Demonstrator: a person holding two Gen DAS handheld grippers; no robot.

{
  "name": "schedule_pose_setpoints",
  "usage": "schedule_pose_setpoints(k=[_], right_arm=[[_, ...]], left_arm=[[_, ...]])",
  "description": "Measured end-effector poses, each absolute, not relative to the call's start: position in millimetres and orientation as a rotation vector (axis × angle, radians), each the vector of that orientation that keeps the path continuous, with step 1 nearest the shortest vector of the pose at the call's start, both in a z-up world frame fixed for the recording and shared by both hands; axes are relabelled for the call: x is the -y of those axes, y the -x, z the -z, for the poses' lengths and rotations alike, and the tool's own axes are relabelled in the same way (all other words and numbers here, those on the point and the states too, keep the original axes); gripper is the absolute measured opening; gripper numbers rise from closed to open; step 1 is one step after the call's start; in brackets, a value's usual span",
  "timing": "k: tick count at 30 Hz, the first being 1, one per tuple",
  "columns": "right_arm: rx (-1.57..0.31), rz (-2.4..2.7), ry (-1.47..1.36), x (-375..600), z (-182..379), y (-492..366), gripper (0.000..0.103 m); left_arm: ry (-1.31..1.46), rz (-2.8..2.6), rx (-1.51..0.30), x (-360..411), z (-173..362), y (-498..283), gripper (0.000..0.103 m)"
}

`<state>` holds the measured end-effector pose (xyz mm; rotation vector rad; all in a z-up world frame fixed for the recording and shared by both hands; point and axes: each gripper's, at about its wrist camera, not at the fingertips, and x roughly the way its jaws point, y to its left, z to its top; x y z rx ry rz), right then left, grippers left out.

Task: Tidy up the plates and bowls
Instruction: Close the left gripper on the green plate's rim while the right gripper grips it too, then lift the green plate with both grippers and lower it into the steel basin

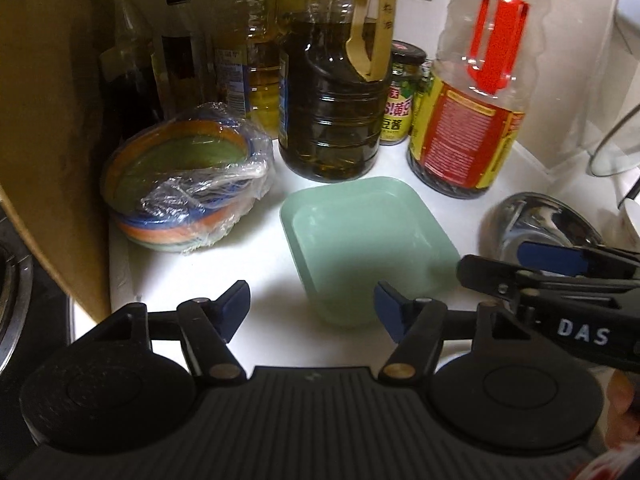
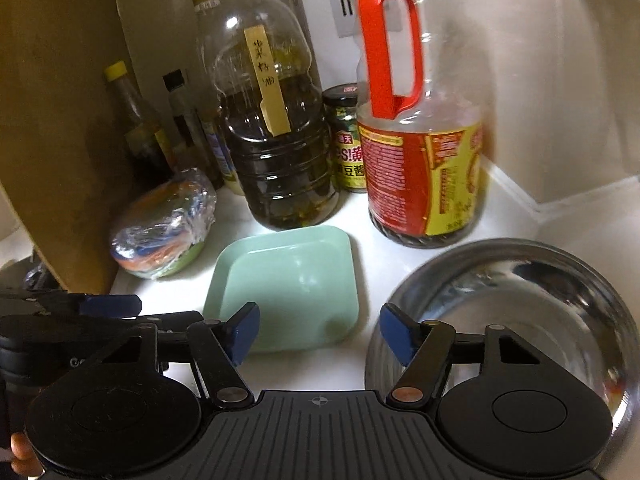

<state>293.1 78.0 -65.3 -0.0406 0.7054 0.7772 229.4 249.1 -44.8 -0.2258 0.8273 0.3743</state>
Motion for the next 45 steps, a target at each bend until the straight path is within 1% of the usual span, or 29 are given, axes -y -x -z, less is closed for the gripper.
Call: schedule_pose_setpoints(k=[1, 5, 10, 14, 15, 17, 20, 21, 22, 24, 26, 28, 30, 31, 33, 36, 45], right_arm=[[-0.713, -0.777, 0.046, -83, 68, -299, 0.065], [-0.738, -0.775, 0.065, -100, 78, -316, 0.061], [-0.749, -0.773, 0.082, -114, 86, -335, 0.057], [-0.764, -0.774, 0.099, -125, 91, -345, 0.051], [-0.766, -0.772, 0.104, -127, 92, -347, 0.049], [-0.768, -0.766, 0.113, -130, 94, -351, 0.048], [-0.775, -0.761, 0.126, -135, 97, -356, 0.045], [-0.778, -0.759, 0.130, -136, 98, -357, 0.043], [-0.781, -0.755, 0.138, -137, 99, -358, 0.042], [-0.788, -0.753, 0.144, -138, 102, -359, 0.036], [-0.791, -0.745, 0.152, -138, 104, -359, 0.032], [-0.785, -0.739, 0.165, -139, 104, -359, 0.030], [-0.780, -0.737, 0.173, -138, 104, -359, 0.023], [-0.780, -0.737, 0.175, -138, 104, -359, 0.021], [-0.781, -0.733, 0.172, -137, 103, -359, 0.014], [-0.774, -0.733, 0.167, -134, 101, -357, 0.009], [-0.740, -0.736, 0.133, -122, 84, -338, 0.007]], left_arm=[[0.229, -0.377, -0.828, -252, 47, -233, 0.065], [0.244, -0.391, -0.822, -261, 55, -244, 0.054], [0.251, -0.396, -0.818, -268, 65, -256, 0.048], [0.257, -0.411, -0.822, -273, 72, -262, 0.041], [0.260, -0.415, -0.824, -275, 73, -263, 0.040], [0.265, -0.419, -0.826, -277, 75, -264, 0.036], [0.271, -0.420, -0.827, -279, 78, -267, 0.033], [0.273, -0.420, -0.828, -280, 79, -268, 0.032], [0.276, -0.419, -0.828, -281, 80, -268, 0.028], [0.282, -0.414, -0.825, -282, 82, -269, 0.024], [0.291, -0.414, -0.831, -283, 85, -270, 0.019], [0.301, -0.407, -0.824, -284, 85, -269, 0.016], [0.302, -0.403, -0.820, -283, 86, -269, 0.011], [0.301, -0.399, -0.820, -283, 85, -269, 0.008], [0.290, -0.407, -0.820, -281, 85, -269, 0.008], [0.301, -0.410, -0.821, -282, 84, -266, 0.008], [0.292, -0.400, -0.780, -276, 66, -251, 0.008]])
